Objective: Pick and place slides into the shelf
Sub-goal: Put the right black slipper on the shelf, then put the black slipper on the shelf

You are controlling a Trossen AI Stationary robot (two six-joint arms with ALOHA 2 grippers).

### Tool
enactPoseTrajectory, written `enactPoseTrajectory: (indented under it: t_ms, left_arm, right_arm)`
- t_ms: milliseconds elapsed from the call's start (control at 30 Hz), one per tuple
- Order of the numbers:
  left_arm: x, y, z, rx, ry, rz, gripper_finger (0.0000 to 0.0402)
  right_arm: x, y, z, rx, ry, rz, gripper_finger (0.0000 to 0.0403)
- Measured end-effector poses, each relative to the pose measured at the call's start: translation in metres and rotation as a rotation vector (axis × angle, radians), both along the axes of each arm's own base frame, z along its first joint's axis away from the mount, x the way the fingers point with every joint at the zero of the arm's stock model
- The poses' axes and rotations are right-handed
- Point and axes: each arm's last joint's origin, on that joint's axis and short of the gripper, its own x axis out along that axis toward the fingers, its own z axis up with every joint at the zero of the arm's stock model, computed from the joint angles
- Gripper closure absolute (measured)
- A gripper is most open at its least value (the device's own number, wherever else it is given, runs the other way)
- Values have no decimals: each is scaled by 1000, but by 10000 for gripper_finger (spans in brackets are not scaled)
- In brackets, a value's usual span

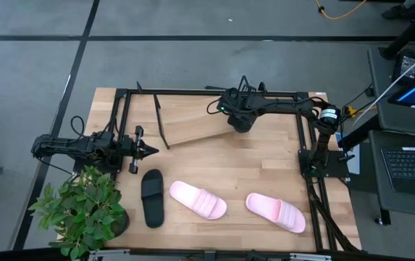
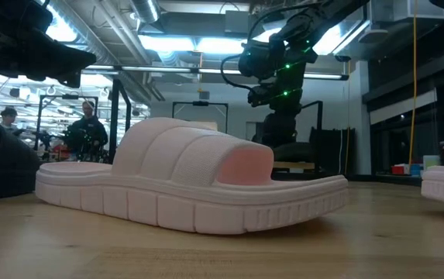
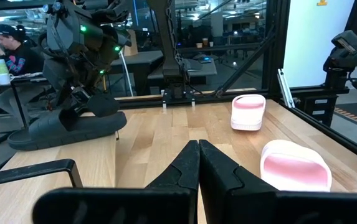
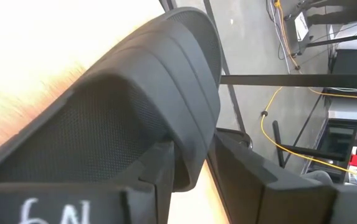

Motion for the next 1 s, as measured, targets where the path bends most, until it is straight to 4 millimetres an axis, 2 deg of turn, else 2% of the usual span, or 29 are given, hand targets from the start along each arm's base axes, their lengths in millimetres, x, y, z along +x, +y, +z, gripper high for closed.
enactPoseTrajectory:
  t_ms: [1000]
  left_arm:
    - [0,0,0,-6,0,0,401]
  right_arm:
    - [7,12,0,25,-12,69,284]
